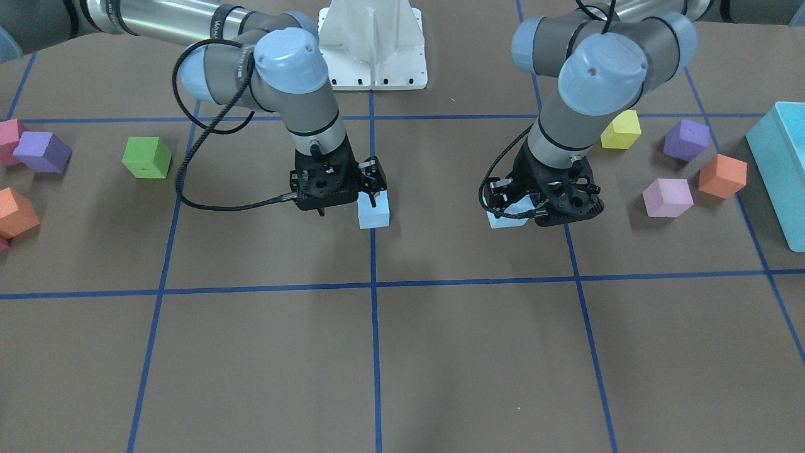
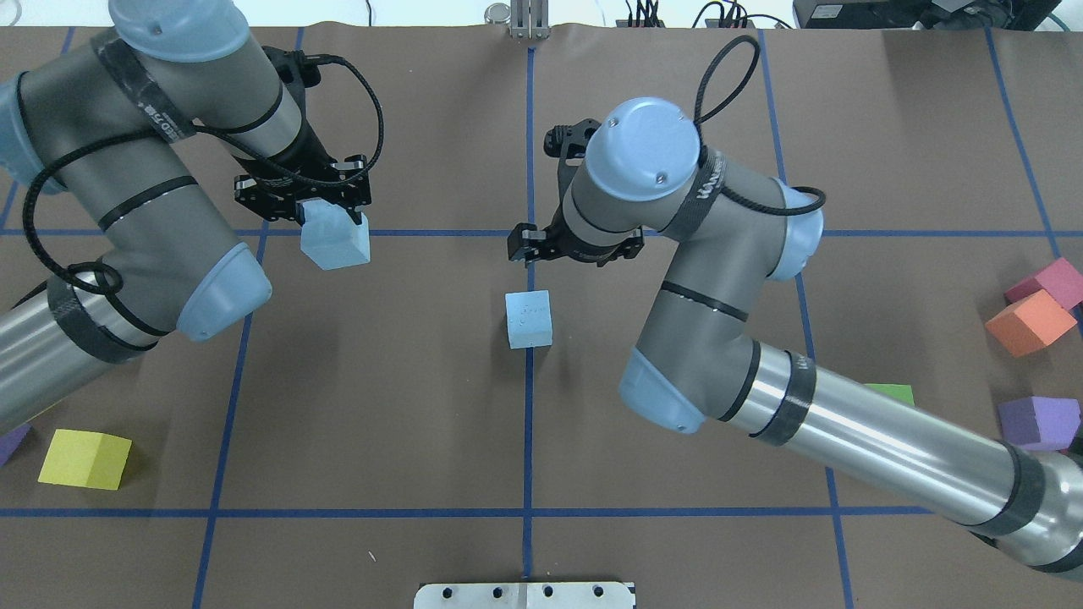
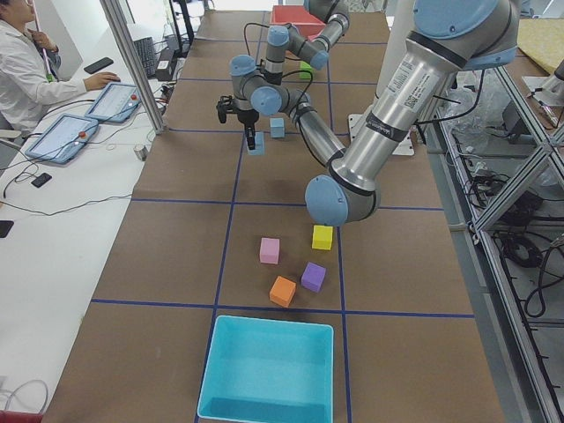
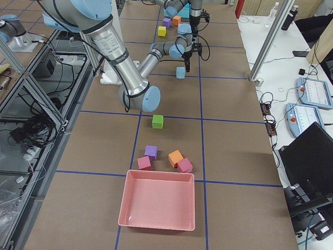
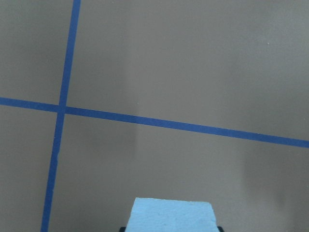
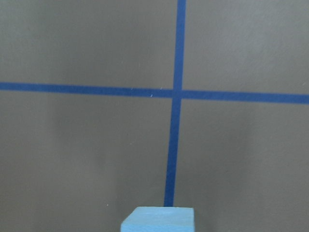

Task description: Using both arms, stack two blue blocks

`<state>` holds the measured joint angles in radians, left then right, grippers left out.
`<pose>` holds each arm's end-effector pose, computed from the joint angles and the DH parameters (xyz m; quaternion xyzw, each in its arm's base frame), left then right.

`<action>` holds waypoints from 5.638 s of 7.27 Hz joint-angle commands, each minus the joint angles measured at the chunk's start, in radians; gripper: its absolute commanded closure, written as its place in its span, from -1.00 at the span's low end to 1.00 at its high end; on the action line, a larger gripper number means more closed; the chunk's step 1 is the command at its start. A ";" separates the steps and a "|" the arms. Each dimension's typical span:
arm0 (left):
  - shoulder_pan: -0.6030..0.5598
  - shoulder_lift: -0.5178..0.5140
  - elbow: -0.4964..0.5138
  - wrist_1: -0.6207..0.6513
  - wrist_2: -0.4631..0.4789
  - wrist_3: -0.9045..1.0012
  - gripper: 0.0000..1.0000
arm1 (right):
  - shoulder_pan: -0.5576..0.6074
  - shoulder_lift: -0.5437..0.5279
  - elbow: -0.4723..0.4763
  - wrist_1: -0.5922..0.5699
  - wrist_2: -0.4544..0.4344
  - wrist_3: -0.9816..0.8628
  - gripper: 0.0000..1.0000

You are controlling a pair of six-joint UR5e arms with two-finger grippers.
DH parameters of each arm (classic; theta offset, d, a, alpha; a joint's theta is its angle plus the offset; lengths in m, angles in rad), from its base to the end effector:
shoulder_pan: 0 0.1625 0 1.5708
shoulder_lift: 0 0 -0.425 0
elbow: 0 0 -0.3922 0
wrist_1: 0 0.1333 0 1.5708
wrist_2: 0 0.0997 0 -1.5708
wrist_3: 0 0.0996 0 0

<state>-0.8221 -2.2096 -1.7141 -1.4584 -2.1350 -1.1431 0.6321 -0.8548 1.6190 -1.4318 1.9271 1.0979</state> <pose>0.3920 -0.5395 0.2314 -0.0286 0.4098 -0.0880 0.9075 -0.5042 -0.4914 0.1912 0.0897 -0.4493 -0.0067 0.8889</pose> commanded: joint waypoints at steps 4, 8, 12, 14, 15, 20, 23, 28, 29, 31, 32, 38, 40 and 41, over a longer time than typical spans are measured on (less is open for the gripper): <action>0.170 -0.242 0.172 0.000 0.087 -0.142 -0.25 | 0.149 -0.133 0.036 0.010 0.081 -0.180 -1.00; 0.222 -0.309 0.260 -0.011 0.112 -0.145 -0.27 | 0.152 -0.150 0.036 0.011 0.081 -0.181 -1.00; 0.248 -0.309 0.278 -0.059 0.136 -0.142 -0.27 | 0.152 -0.153 0.036 0.011 0.079 -0.184 -1.00; 0.248 -0.308 0.278 -0.060 0.136 -0.141 -0.27 | 0.152 -0.156 0.036 0.011 0.078 -0.185 -1.00; 0.248 -0.306 0.278 -0.063 0.136 -0.141 -0.29 | 0.152 -0.158 0.035 0.011 0.075 -0.185 -1.00; 0.242 -0.297 0.228 -0.057 0.182 -0.138 -0.98 | 0.152 -0.159 0.038 0.011 0.069 -0.185 -1.00; 0.177 -0.239 0.130 -0.051 0.114 -0.098 -0.98 | 0.164 -0.185 0.053 0.011 0.027 -0.184 -1.00; -0.088 0.104 -0.162 0.025 -0.045 0.358 -0.98 | 0.416 -0.384 0.108 0.011 0.185 -0.405 -1.00; -0.170 0.172 -0.204 0.111 -0.045 0.567 -0.98 | 0.510 -0.464 0.099 0.011 0.241 -0.572 -1.00; -0.390 0.311 -0.185 0.147 -0.049 0.988 -0.98 | 0.692 -0.600 0.084 0.007 0.280 -0.783 -1.00; -0.488 0.356 -0.150 0.147 -0.109 1.101 -0.98 | 0.810 -0.645 0.031 0.005 0.341 -0.909 -1.00; -0.699 0.625 -0.033 0.130 -0.183 1.296 -0.98 | 0.979 -0.814 0.038 0.002 0.382 -1.067 -1.00; -0.700 0.630 0.007 0.128 -0.187 1.296 -0.98 | 0.979 -0.819 0.048 0.001 0.380 -1.067 -1.00; -0.700 0.658 0.008 0.092 -0.189 1.296 -0.98 | 0.979 -0.819 0.048 0.001 0.380 -1.067 -1.00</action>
<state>-1.5208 -1.5765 -1.7167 -1.3379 -2.3216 0.1518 1.6102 -1.6718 1.6654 -1.4309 2.3073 0.0307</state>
